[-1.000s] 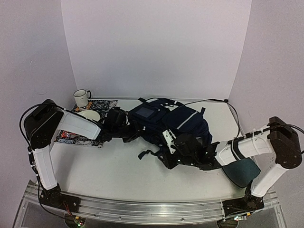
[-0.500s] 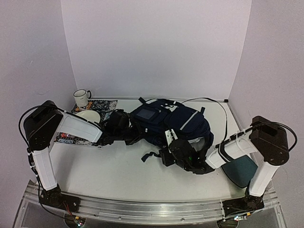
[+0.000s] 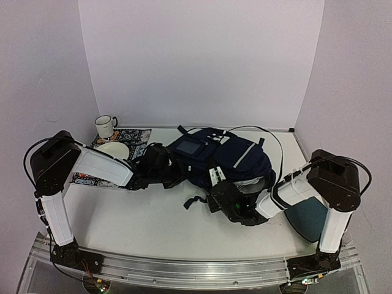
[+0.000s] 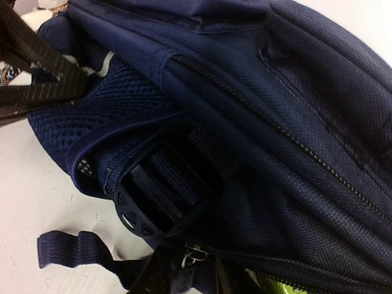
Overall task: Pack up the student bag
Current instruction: Pick up the largest pocket of the bag from the student bag, then zip the student bag into the largest pocket of the bag.
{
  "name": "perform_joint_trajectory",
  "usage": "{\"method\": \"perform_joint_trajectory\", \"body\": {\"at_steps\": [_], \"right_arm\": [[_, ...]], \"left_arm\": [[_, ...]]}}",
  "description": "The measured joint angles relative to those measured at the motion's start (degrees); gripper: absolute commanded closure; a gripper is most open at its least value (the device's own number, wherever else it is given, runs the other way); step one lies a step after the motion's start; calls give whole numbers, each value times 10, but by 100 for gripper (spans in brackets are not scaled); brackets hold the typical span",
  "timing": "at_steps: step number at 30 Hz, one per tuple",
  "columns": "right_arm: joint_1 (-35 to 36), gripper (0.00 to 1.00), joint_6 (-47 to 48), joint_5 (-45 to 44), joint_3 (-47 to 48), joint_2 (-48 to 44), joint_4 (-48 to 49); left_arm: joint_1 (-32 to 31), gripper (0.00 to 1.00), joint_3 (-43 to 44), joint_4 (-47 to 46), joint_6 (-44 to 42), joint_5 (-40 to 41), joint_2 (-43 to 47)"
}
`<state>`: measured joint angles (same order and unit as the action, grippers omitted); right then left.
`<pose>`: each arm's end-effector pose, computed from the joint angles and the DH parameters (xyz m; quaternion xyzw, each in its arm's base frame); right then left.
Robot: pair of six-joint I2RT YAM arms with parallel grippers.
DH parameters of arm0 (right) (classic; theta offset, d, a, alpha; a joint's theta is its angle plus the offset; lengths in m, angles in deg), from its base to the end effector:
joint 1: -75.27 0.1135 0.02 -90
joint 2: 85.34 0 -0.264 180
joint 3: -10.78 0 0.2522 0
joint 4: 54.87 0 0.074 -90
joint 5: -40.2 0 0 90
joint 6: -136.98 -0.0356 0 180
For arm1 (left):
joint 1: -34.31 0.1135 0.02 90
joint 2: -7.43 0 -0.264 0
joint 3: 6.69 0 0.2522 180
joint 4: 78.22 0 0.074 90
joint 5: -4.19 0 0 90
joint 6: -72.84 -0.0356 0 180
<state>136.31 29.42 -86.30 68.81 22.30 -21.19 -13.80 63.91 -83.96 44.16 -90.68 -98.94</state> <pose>0.1939 0.3066 0.1448 -0.1056 0.7741 0.1688 0.6010 0.2607 -0.2952 0.1646 -0.0784 0.8621 -0.4288 0.2584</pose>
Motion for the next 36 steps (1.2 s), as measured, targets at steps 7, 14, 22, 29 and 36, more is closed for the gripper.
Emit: {"method": "perform_joint_trajectory", "body": {"at_steps": [7, 14, 22, 29, 36], "right_arm": [[-3, 100, 14, 46, -27, -41, -13], [-12, 100, 23, 122, -57, -131, -75], [-23, 100, 27, 169, -74, -180, -120], [-23, 100, 37, 185, -93, -224, -159], [-23, 100, 41, 197, -98, -243, -189]], "left_arm": [[-3, 100, -2, -1, -20, 14, 1], [11, 100, -7, -15, -41, -16, 1], [33, 100, -12, -21, -60, -86, 1], [69, 100, 5, 4, -101, -140, -8], [119, 100, 74, 47, -143, -184, -63]]}}
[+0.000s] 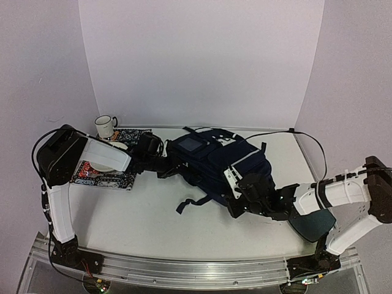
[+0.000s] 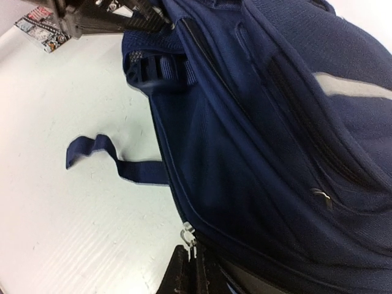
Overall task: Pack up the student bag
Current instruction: Zip the student bag into the largest pocket of the bag, then hold the student bag at the center of the board.
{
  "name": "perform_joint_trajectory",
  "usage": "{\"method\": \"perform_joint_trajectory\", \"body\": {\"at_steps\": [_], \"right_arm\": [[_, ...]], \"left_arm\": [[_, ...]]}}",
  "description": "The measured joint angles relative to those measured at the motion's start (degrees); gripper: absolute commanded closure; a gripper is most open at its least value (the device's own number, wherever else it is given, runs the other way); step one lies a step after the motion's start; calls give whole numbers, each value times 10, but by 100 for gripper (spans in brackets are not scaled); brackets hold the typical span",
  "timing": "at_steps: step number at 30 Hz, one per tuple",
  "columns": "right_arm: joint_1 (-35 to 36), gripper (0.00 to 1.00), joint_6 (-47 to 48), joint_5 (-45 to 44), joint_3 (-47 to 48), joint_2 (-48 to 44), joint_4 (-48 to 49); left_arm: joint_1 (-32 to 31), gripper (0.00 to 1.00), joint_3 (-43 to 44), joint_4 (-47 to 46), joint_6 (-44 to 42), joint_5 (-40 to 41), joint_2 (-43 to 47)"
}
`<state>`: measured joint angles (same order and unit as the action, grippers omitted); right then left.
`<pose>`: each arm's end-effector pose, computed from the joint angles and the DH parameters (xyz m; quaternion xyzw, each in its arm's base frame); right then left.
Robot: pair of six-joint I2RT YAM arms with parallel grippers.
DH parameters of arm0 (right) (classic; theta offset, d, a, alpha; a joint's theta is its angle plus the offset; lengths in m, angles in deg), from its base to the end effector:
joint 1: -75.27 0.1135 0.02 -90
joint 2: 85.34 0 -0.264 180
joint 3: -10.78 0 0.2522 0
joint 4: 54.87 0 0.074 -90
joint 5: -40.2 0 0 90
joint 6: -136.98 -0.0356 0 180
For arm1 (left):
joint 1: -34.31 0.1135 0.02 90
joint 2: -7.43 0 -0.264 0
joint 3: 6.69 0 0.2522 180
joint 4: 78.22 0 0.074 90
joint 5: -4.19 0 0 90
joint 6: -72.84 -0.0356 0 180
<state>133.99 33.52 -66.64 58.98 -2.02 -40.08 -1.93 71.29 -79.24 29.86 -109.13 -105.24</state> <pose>0.1630 0.2484 0.1931 -0.2352 0.7816 0.2357 0.5274 0.3287 -0.2584 0.1544 0.0139 0.8685 -0.4403 0.2272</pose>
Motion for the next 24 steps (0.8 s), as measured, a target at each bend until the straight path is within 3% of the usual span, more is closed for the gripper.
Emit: {"method": "perform_joint_trajectory", "body": {"at_steps": [5, 9, 13, 18, 24], "right_arm": [[-4, 100, -1, 12, 16, 10, -4], [-6, 100, -14, 27, 60, 59, -6], [-6, 100, -29, 42, 98, 114, -15], [-4, 100, -42, 61, 149, 169, -8], [-3, 100, -50, 78, 173, 194, 11]], "left_arm": [[37, 95, 94, 52, -36, -20, -70], [55, 58, 135, 73, -55, -10, -94], [97, 38, 122, 69, -48, 29, -83], [103, 32, 26, 73, -26, 75, 3], [11, 31, -47, 50, 12, 80, 79]]}}
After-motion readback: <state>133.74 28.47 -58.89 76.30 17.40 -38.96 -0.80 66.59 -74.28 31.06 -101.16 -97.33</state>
